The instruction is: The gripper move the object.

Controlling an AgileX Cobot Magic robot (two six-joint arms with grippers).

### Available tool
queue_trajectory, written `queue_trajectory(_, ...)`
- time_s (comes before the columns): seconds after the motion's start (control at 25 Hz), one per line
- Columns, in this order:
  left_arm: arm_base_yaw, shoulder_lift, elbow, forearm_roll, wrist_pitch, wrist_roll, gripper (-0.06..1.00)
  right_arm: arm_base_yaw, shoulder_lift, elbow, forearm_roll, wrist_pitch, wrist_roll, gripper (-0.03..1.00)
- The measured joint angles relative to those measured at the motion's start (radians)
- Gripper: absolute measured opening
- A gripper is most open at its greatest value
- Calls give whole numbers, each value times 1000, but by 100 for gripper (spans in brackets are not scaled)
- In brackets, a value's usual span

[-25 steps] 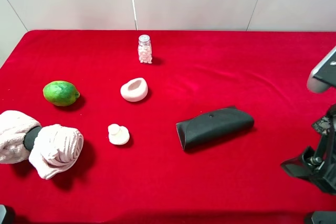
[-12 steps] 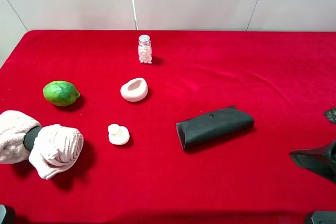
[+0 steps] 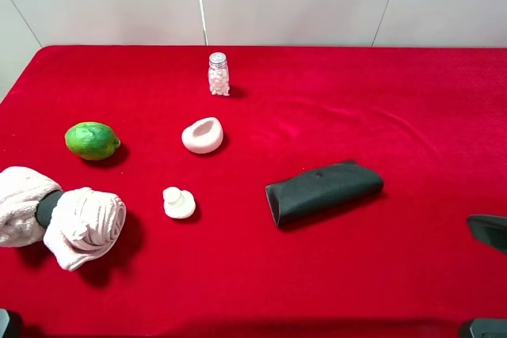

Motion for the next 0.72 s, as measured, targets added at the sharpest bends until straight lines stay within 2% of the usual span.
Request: queue_trajectory(0.72, 0, 0, 0, 0, 0, 0, 97, 0, -244, 2, -23, 1, 48, 69)
